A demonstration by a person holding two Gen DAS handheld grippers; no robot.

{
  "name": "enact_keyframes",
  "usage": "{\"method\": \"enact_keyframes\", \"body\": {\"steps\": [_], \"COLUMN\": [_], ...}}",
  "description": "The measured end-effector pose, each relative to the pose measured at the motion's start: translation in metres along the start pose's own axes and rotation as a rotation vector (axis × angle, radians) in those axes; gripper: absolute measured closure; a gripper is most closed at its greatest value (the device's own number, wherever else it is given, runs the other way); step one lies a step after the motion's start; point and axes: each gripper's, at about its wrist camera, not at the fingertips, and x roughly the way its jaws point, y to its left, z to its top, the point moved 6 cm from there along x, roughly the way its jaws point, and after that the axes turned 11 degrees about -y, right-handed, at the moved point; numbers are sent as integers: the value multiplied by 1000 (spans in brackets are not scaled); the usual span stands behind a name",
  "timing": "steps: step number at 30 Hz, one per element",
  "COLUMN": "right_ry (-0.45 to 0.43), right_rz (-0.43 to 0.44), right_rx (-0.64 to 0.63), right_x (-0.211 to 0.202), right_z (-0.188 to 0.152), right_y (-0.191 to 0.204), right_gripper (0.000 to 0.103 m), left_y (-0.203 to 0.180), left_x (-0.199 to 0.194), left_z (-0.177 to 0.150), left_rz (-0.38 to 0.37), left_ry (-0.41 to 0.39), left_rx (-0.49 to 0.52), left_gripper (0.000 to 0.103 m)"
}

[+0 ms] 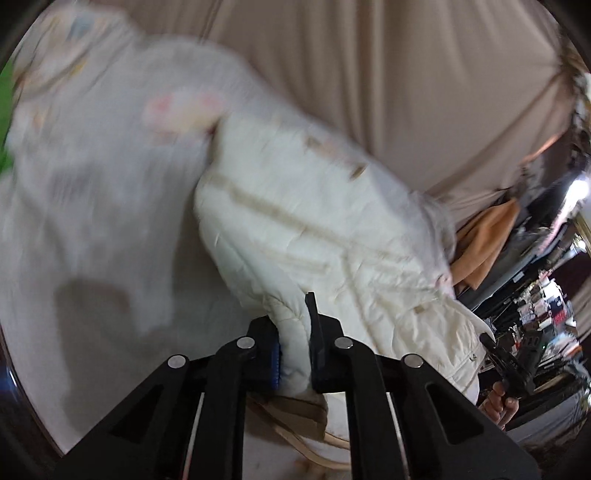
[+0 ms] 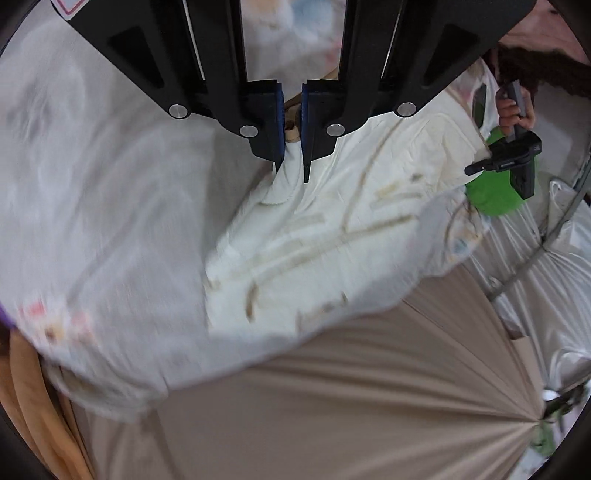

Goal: Fold large clothes

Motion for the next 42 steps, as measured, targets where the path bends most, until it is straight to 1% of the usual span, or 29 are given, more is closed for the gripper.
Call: {"method": "enact_keyframes", "body": {"steps": [2, 4, 6, 8, 9, 11, 13, 15, 17, 18, 20, 21, 22, 23, 24, 25, 26, 27, 28, 29, 30, 31, 32, 34, 36, 38, 40, 41, 42], "right_ry": [-65, -109, -118, -103, -94, -68, -37, 21, 77, 90, 51, 12, -25, -58, -92, -123, -148, -167, -169, -156, -122, -86, -48, 14, 80, 108, 127, 131, 141], "right_rz": [24, 21, -2, -30, -49, -89, -157, -203, -256, -269, -234, -196, -168, -135, -95, -102, -135, -170, -185, -199, -218, -229, -243, -263, -255, -234, -214, -199, -163], "right_rx": [-18, -28, 0, 43, 58, 89, 95, 124, 146, 154, 187, 202, 210, 212, 207, 185, 151, 92, 49, 15, -17, -39, -54, -62, -37, -5, 23, 33, 50], "right_x": [10, 28, 68, 113, 134, 182, 235, 280, 321, 334, 332, 324, 314, 301, 284, 269, 256, 238, 226, 215, 205, 199, 194, 191, 198, 205, 215, 218, 219], "right_z": [40, 74, 109, 132, 139, 146, 144, 129, 110, 102, 103, 109, 116, 123, 131, 138, 139, 138, 134, 126, 113, 99, 83, 54, 27, 12, 6, 6, 7], "right_y": [9, 7, -5, -25, -34, -52, -74, -95, -114, -123, -128, -126, -123, -119, -113, -107, -107, -106, -106, -108, -110, -113, -117, -127, -133, -137, -134, -132, -127], "right_gripper": [97, 97, 97, 97, 97, 97, 97, 97, 96, 96, 96, 92, 90, 84, 77, 68, 47, 40, 40, 38, 37, 36, 35, 35, 35, 35, 36, 48, 77], "left_y": [-15, -22, -22, -10, -5, 8, 26, 51, 75, 85, 96, 99, 99, 98, 93, 89, 84, 80, 76, 76, 76, 78, 77, 83, 96, 109, 116, 116, 115], "left_x": [3, 17, 41, 79, 104, 149, 200, 245, 280, 291, 296, 291, 283, 274, 263, 247, 233, 216, 204, 193, 181, 168, 162, 165, 174, 190, 197, 196, 192], "left_z": [36, 74, 105, 133, 144, 154, 157, 150, 141, 137, 135, 137, 141, 145, 151, 158, 162, 166, 166, 167, 165, 162, 157, 136, 107, 70, 47, 41, 39], "left_rz": [-21, -7, 19, 63, 103, 188, 272, 345, 381, 369, 325, 302, 277, 255, 223, 173, 131, 92, 75, 92, 159, 222, 244, 270, 260, 250, 238, 233, 245], "left_ry": [-59, -113, -138, -136, -127, -110, -76, 1, 46, 49, 23, 12, 2, -15, -40, -69, -92, -114, -132, -159, -194, -243, -256, -182, -69, 39, 81, 75, 63], "left_rx": [31, 52, 59, 36, 42, 47, 49, 49, 7, -21, -99, -132, -149, -154, -160, -168, -175, -180, -179, -170, -149, -114, -69, -15, -32, -72, -108, -117, -103], "left_gripper": [93, 94, 94, 94, 94, 94, 94, 93, 90, 89, 88, 88, 85, 81, 79, 74, 65, 61, 49, 24, 13, 5, 5, 5, 5, 5, 8, 14, 18]}}
